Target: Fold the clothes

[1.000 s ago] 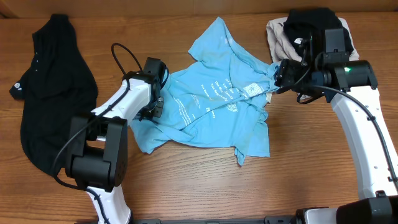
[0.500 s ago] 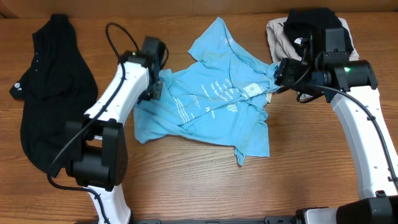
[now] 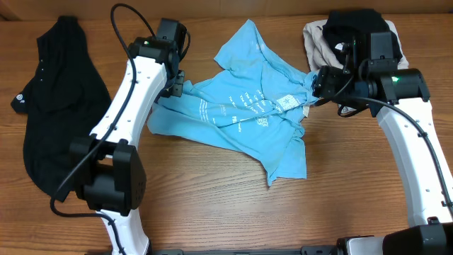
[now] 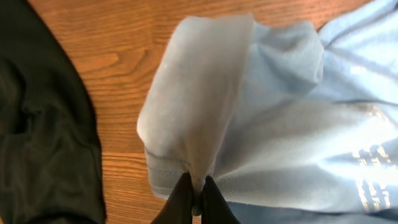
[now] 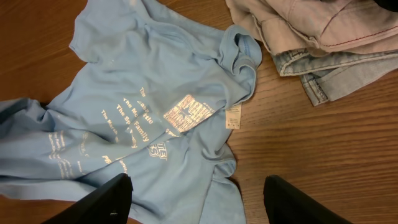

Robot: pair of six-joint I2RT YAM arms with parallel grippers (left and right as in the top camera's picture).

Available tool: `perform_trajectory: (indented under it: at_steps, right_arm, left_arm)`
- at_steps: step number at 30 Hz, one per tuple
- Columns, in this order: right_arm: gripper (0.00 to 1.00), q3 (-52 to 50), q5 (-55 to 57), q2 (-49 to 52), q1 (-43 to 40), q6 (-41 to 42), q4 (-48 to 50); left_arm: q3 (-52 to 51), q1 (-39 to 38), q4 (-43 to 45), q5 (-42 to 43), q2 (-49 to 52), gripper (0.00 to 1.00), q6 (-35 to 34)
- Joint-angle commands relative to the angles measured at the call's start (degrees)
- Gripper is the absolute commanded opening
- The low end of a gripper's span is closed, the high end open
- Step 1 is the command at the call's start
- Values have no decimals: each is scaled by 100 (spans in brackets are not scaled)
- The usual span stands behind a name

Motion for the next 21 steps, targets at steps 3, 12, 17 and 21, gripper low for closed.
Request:
perform_trajectory:
  at_steps: [3, 12, 17, 21]
  right_arm:
    - [72, -20, 61, 39, -4, -42, 9]
    - [72, -22, 61, 39, -4, -153, -4]
    - [71, -22, 61, 44, -4, -153, 2]
    - [71, -20, 61, 87, -4, -162, 4]
  left_arm:
    - [109, 37, -103, 136, 544, 5, -4]
    - [109, 44, -105, 79, 1228, 22, 232]
    - [109, 46, -52, 24, 1305, 28, 232]
    - [111, 48, 96, -39, 1305, 33, 232]
